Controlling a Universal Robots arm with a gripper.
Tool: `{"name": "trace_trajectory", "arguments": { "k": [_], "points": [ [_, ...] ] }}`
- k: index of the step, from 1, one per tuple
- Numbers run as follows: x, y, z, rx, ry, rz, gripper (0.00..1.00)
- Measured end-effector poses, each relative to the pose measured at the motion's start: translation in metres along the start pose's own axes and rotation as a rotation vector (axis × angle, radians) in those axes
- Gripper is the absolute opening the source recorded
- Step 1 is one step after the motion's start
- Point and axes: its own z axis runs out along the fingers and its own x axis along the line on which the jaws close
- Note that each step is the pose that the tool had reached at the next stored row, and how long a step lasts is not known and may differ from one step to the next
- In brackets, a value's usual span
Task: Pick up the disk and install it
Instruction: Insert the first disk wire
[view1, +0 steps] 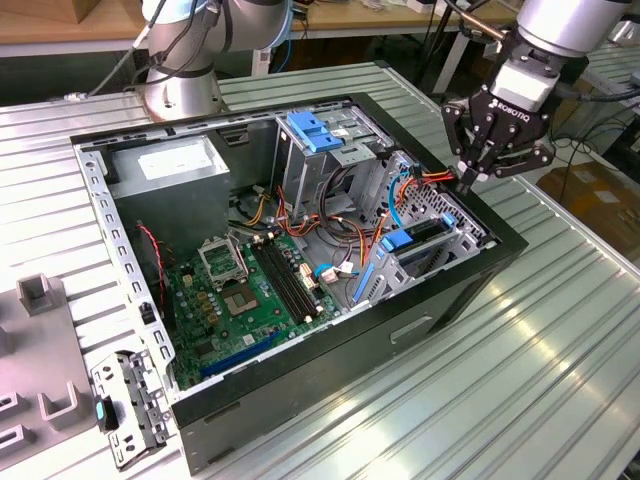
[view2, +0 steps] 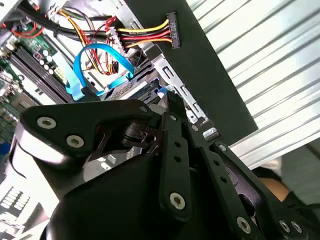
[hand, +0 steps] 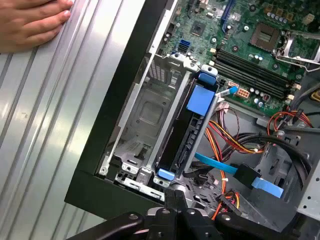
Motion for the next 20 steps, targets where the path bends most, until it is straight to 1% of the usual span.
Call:
{"name": "trace_trajectory", "arguments": {
  "k": [3, 4, 6, 13, 16, 19, 20],
  "points": [
    [0.0001, -0.0018, 0.0000, 0.0005, 0.0000, -0.023, 0.11],
    [0.0000, -0.0032, 0.0000, 0.0007, -0.0001, -0.027, 0.11],
    [-0.0015, -0.0082, 0.0000, 0.0009, -0.0002, -0.036, 0.11],
    [-0.0070, -0.0179, -0.0001, 0.0012, -0.0002, -0.051, 0.11],
    [-0.0114, -0.0259, -0.0001, 0.0015, -0.0002, -0.059, 0.11],
    [-0.0154, -0.0310, 0.0000, 0.0015, -0.0001, -0.065, 0.11],
    [-0.0180, -0.0334, 0.0004, 0.0017, -0.0003, -0.070, 0.11]
  ]
}}
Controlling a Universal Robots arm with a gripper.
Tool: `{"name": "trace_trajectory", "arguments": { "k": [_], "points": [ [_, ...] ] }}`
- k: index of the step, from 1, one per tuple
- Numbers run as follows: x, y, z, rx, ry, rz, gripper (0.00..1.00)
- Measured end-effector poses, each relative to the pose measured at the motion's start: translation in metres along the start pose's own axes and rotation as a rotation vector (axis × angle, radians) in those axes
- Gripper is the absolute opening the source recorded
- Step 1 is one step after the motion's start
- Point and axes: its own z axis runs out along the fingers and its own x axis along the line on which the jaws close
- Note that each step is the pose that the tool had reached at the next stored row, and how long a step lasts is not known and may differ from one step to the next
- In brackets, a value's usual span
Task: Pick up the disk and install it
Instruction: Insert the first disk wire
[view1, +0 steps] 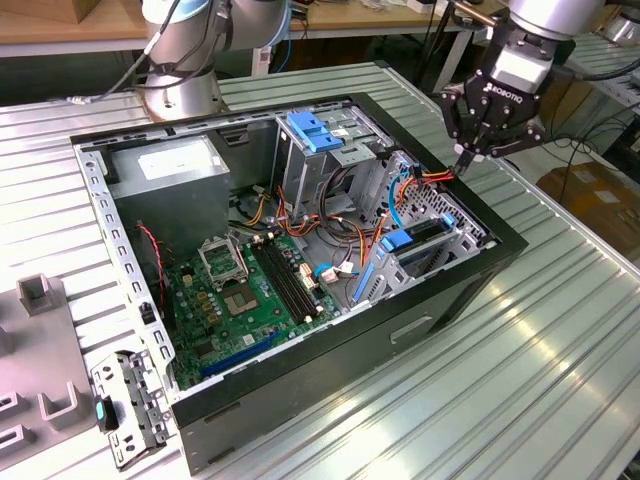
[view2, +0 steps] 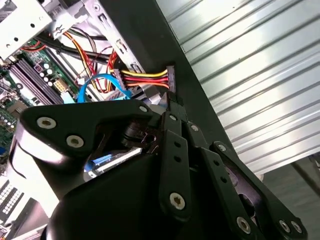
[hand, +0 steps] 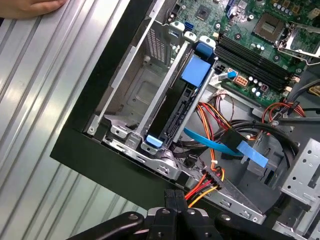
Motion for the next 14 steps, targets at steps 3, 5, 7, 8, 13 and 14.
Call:
{"name": "trace_trajectory", "arguments": {
  "k": [3, 5, 7, 8, 13, 14],
  "points": [
    [-0.0038, -0.0028, 0.0020, 0.0007, -0.0002, -0.024, 0.24],
    [-0.0038, -0.0030, 0.0030, 0.0014, -0.0002, -0.061, 0.24],
    [-0.0033, -0.0039, 0.0041, 0.0026, -0.0004, -0.108, 0.25],
    [-0.0030, -0.0047, 0.0044, 0.0028, -0.0005, -0.117, 0.25],
    [-0.0024, -0.0060, 0.0063, 0.0052, -0.0008, -0.221, 0.31],
    [-0.0024, -0.0060, 0.0069, 0.0061, -0.0009, -0.260, 0.31]
  ]
}}
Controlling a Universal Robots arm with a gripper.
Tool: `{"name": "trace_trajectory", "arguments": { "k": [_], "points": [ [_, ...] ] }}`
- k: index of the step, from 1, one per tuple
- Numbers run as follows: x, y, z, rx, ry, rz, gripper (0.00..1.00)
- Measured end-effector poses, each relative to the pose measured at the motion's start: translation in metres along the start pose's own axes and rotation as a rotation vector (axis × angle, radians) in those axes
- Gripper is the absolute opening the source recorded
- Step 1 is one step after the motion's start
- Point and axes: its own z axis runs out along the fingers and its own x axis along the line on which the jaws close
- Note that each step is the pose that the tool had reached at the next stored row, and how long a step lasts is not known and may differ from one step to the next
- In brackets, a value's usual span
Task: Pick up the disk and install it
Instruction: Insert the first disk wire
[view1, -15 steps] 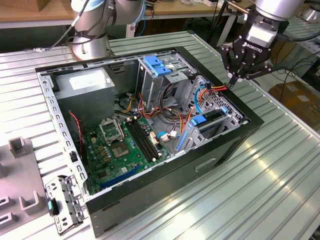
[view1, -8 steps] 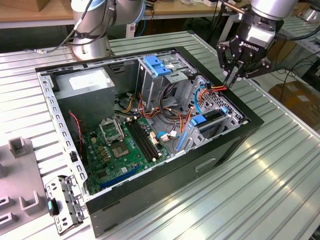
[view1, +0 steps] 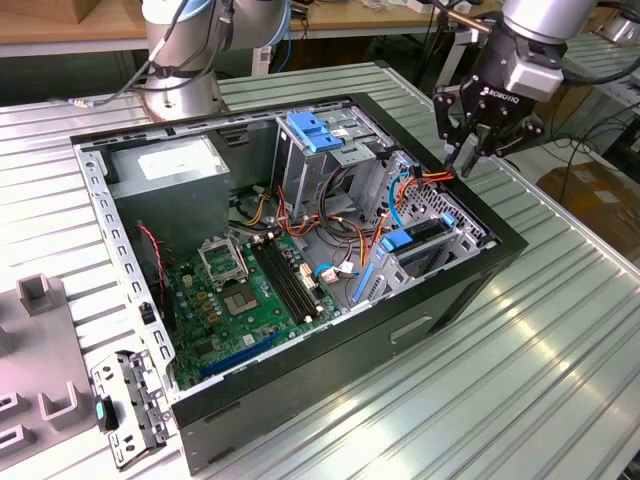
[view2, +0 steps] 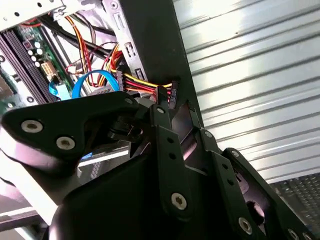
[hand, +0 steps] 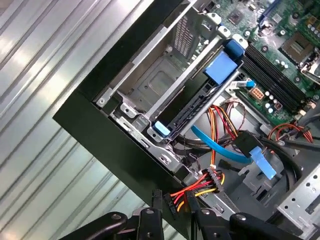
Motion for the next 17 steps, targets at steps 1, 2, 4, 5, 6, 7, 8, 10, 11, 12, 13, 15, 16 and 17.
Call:
{"name": "trace_trajectory", "arguments": {
  "k": [1, 2, 4, 5, 6, 7, 8, 10, 11, 12, 13, 15, 16, 17],
  "points": [
    [0.0000, 0.0000, 0.0005, 0.0008, -0.0002, -0.032, 0.31],
    [0.0000, -0.0001, 0.0009, 0.0014, -0.0003, -0.056, 0.31],
    [0.0000, -0.0001, 0.0018, 0.0024, -0.0005, -0.096, 0.31],
    [0.0000, -0.0001, 0.0022, 0.0027, -0.0005, -0.112, 0.31],
    [0.0001, -0.0001, 0.0028, 0.0032, -0.0006, -0.131, 0.31],
    [0.0002, -0.0004, 0.0036, 0.0035, -0.0007, -0.144, 0.31],
    [0.0002, -0.0008, 0.0041, 0.0035, -0.0005, -0.152, 0.31],
    [0.0002, -0.0011, 0.0060, 0.0044, -0.0008, -0.180, 0.31],
    [0.0002, -0.0011, 0.0066, 0.0047, -0.0008, -0.196, 0.31],
    [0.0002, -0.0012, 0.0073, 0.0050, -0.0009, -0.211, 0.31],
    [0.0003, -0.0014, 0.0079, 0.0054, -0.0010, -0.225, 0.31],
    [0.0015, -0.0026, 0.0086, 0.0058, -0.0010, -0.246, 0.31],
    [0.0021, -0.0034, 0.0090, 0.0060, -0.0011, -0.251, 0.31],
    [0.0030, -0.0044, 0.0095, 0.0062, -0.0011, -0.256, 0.30]
  ]
}}
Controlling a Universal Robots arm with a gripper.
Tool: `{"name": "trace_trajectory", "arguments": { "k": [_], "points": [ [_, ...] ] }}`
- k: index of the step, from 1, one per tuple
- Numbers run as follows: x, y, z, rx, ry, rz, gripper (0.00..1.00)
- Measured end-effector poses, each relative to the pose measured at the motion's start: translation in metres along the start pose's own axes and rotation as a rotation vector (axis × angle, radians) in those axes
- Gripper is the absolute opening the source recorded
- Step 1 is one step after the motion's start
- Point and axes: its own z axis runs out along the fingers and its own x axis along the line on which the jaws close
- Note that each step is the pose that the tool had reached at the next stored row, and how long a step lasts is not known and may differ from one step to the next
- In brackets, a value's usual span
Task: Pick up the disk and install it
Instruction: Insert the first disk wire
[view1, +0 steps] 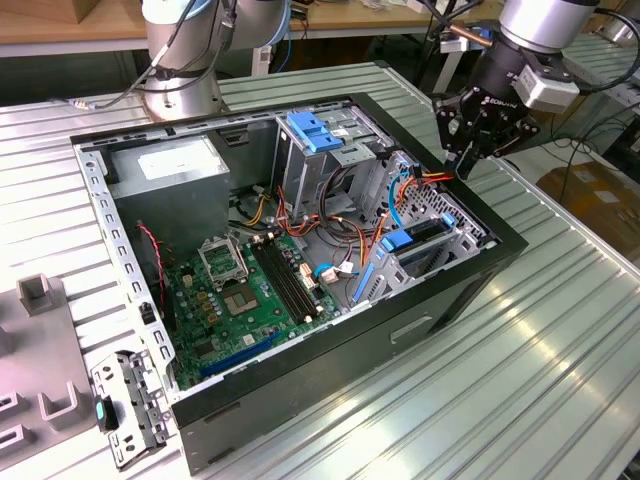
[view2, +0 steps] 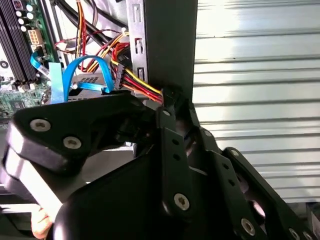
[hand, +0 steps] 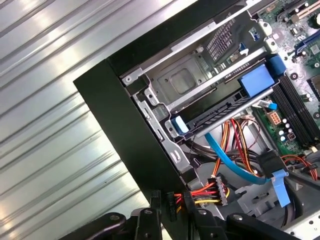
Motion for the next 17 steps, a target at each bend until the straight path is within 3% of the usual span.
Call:
{"name": "trace_trajectory", "arguments": {
  "k": [2, 6, 12, 17],
  "points": [
    [0.0003, -0.0002, 0.0000, -0.0001, 0.0002, -0.005, 0.17],
    [0.0005, -0.0004, -0.0067, 0.0000, 0.0001, -0.006, 0.16],
    [0.0004, -0.0003, -0.0073, 0.0000, 0.0001, -0.001, 0.16],
    [-0.0075, 0.0047, -0.0075, -0.0002, 0.0001, 0.005, 0.16]
  ]
}}
